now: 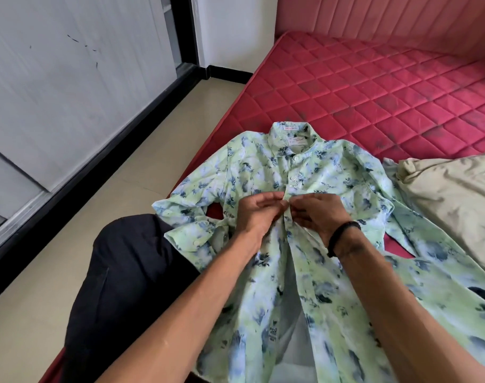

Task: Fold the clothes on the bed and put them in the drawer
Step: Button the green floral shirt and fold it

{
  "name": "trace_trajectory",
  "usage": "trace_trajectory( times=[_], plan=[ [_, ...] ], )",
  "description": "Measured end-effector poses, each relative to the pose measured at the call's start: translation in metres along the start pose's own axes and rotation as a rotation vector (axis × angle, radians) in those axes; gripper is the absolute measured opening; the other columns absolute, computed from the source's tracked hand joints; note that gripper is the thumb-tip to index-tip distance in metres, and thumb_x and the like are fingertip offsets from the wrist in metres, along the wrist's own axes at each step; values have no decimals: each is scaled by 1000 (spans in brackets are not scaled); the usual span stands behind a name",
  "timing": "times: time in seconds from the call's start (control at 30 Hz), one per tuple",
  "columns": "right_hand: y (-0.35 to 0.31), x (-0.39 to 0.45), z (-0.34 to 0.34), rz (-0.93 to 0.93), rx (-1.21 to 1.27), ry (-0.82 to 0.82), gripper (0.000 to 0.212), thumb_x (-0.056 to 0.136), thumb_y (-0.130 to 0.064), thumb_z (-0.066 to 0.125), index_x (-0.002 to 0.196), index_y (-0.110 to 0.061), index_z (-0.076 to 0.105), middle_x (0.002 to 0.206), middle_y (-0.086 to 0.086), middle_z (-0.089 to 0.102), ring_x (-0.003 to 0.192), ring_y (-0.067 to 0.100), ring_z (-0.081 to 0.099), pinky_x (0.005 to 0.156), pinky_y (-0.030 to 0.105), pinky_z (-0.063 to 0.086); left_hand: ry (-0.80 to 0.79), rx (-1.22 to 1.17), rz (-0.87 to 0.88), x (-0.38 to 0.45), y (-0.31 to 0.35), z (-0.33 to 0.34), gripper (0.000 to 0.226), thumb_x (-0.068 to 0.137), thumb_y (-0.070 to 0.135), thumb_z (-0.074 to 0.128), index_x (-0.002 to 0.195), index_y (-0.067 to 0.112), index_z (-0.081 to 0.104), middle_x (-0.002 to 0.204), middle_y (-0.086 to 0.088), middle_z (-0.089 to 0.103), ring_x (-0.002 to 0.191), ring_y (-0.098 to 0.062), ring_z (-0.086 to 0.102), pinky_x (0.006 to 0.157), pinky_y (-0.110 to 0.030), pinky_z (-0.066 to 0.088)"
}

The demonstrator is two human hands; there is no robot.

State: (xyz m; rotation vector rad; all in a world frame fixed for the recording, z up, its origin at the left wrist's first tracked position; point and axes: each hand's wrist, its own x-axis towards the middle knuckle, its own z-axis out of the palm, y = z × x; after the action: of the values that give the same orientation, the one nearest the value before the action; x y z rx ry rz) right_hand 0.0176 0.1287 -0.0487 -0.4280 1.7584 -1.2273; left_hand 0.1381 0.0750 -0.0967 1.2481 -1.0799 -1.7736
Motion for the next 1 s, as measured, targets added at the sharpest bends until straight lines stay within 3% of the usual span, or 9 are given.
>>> trace_trajectory(
  times=[0.13,0.2,0.3,0.47,0.53,0.6,0.7,0.83,1.0],
  plan=[
    [0,-25,13,-400,-621,204,23,81,-20,83,96,-19,66,84,-5,67,73,13,65,57,21,45,14,348,115,25,-4,-3,25,78,12,87,101,17,80,96,6,80,84,-5,74,72,-15,57],
    [24,-46,16,-385,-799,142,25,79,-24,84,95,-22,64,88,-5,66,79,16,65,64,26,47,-10,458,136,31,-8,-8,27,80,12,84,106,17,78,98,6,79,80,3,70,65,-6,51],
    [70,-51,14,-245,-985,110,39,74,-34,87,103,-24,64,98,1,65,87,23,63,71,30,47,-34,556,207,28,-16,-12,31,83,12,83,111,18,72,100,5,78,74,3,69,57,-6,50],
    [91,-44,7,-355,-974,244,21,80,-28,82,82,-19,63,80,5,64,72,29,58,61,32,42,82,736,329,9,-15,-6,19,85,17,79,94,25,64,88,8,74,76,-4,69,68,-26,60],
    [90,-43,4,-419,-959,288,12,86,-19,76,79,-17,66,76,7,65,67,29,56,58,33,43,106,930,483,-7,-9,-1,17,91,20,74,100,23,60,96,6,67,88,-8,63,78,-24,54],
    [90,-43,1,-394,-896,300,11,87,-15,74,79,-17,68,75,9,69,68,31,60,59,34,46,29,1064,626,-29,-11,-1,14,96,20,69,108,17,64,102,1,66,93,-11,60,85,-24,52],
    [86,-42,-6,-289,-722,226,13,91,-18,72,79,-19,68,73,4,70,72,28,65,62,34,50,-165,1225,535,-58,-26,-8,18,92,10,71,110,12,72,105,-8,67,92,-20,67,81,-35,61],
    [77,-40,-18,-145,-495,137,20,98,-15,66,78,-9,65,63,4,62,59,23,55,55,29,40,-84,1281,495,-65,-35,-11,43,86,0,74,127,12,64,120,-6,60,106,-21,60,90,-29,57],
    [80,-35,-34,19,-335,36,28,102,-16,61,74,-8,59,55,4,50,53,20,45,58,35,39,-45,1206,507,-67,-29,-5,7,96,15,67,102,16,67,99,0,68,84,-12,58,68,-19,39]
  ],
)
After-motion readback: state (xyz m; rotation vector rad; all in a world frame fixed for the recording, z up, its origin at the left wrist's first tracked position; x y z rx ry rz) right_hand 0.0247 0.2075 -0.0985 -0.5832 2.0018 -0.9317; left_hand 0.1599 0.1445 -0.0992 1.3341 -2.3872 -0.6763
